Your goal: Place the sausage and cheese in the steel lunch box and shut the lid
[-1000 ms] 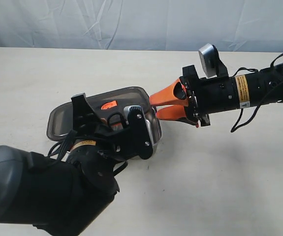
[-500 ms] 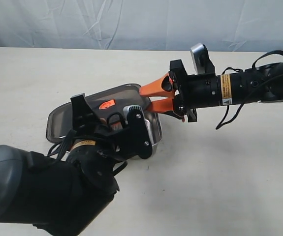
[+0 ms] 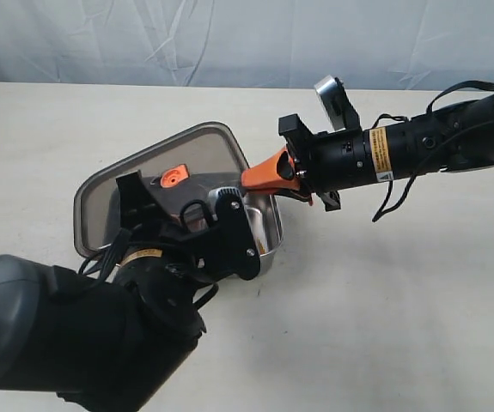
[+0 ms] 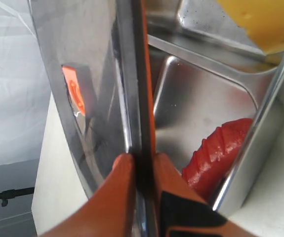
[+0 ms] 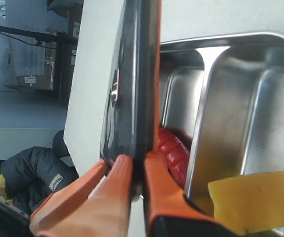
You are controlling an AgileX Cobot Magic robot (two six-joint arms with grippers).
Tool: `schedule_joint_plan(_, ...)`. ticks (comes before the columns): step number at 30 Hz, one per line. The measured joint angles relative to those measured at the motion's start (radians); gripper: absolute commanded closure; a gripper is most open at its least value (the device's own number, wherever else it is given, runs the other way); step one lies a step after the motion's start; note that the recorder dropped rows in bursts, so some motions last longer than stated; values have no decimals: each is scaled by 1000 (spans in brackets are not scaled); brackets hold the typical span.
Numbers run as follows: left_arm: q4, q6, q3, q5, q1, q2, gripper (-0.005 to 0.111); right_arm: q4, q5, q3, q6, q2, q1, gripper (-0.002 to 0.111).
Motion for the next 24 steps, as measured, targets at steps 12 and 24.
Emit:
schedule_joint_plan(12, 2, 0, 0, -52, 0, 0, 107, 22, -8, 0, 0, 0, 5, 109)
schedule_joint_plan(24, 0, 0, 3, 22, 0, -23, 99, 24, -1, 0, 0, 0, 3, 109)
